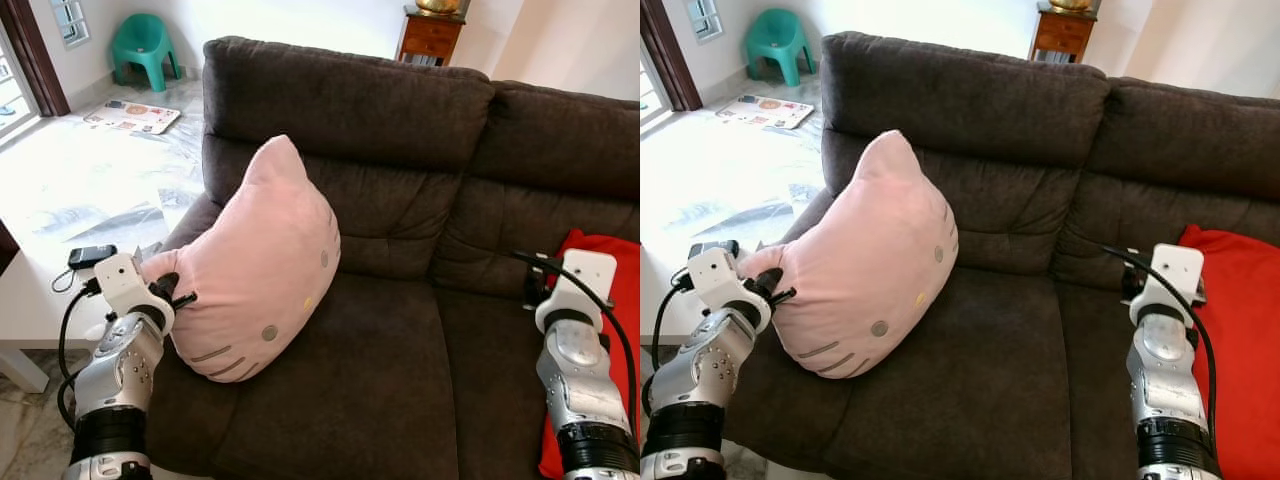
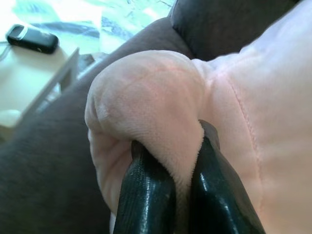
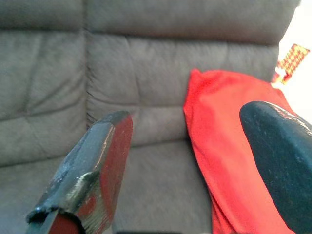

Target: Move the pillow to the sofa from floor

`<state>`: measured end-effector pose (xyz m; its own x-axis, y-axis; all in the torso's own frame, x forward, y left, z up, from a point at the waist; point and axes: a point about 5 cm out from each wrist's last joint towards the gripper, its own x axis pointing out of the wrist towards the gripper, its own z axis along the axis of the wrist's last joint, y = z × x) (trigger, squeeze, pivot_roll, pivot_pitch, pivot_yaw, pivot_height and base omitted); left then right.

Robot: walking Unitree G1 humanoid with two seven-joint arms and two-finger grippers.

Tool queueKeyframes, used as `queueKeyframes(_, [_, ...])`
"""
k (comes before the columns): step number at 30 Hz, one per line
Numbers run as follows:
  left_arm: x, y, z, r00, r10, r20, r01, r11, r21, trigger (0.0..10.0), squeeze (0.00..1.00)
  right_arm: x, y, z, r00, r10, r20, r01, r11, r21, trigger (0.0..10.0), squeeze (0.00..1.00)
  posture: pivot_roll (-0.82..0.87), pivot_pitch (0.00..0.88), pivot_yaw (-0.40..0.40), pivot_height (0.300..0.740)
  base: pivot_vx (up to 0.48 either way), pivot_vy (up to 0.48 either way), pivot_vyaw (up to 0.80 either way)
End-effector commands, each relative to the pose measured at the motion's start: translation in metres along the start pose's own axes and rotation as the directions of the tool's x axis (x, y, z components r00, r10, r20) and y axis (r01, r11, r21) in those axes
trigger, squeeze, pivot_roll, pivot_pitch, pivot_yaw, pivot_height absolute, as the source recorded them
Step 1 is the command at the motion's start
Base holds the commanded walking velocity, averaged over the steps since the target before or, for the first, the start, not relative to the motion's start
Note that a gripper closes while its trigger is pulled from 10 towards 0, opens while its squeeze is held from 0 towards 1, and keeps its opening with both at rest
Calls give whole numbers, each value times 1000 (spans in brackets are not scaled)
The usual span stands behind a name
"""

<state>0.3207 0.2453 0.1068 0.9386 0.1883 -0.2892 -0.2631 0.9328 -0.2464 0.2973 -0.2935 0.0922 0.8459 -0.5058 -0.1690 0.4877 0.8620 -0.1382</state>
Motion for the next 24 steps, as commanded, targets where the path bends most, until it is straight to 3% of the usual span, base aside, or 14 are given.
queueKeyframes(1, [1, 12, -12, 997, 44, -65, -38, 995, 93, 10000, 0, 0, -9, -8, 999, -38, -28, 39, 999, 31, 10000, 0, 69, 0, -114, 740, 0, 0, 0])
queueKeyframes(6, [5, 21, -10, 997, 36, -68, -22, 980, 198, 10000, 0, -1, -13, -16, 997, -56, -44, 58, 997, 54, 10000, 0, 67, 0, -114, 740, 0, 0, 0])
queueKeyframes(8, [6, 18, -4, 999, -26, -33, 35, 951, 306, 10000, 0, -1, -14, -16, 998, -56, -32, 58, 996, 62, 10000, 0, 66, 0, -114, 740, 0, 0, 0])
queueKeyframes(9, [6, 14, 1, 996, -87, -1, 80, 913, 401, 10000, 0, 0, -14, -15, 999, -41, -8, 42, 996, 79, 10000, 0, 65, 0, -114, 740, 0, 0, 0])
queueKeyframes(11, [6, 13, 2, 995, -102, 8, 88, 897, 433, 10000, 0, 0, -13, -14, 999, -34, 1, 33, 996, 81, 10000, 0, 65, 0, -114, 740, 0, 0, 0])
queueKeyframes(13, [6, 12, 2, 992, -122, 13, 94, 823, 561, 10000, 0, 0, -12, -18, 1000, -17, -1, 17, 996, 84, 10000, 0, 70, 0, -117, 740, 0, 0, 0])
queueKeyframes(19, [5, 6, -2, 982, -187, 19, 135, 774, 619, 10000, 0, -2, -14, -39, 998, -20, -68, 25, 997, 71, 10000, 0, 73, 0, -119, 740, 0, 0, 0])
queueKeyframes(24, [4, 8, -10, 979, -205, 1, 158, 758, 632, 10000, 0, -5, -14, -51, 995, -17, -100, 23, 998, 66, 10000, 0, 73, 0, -118, 740, 0, 0, 0])
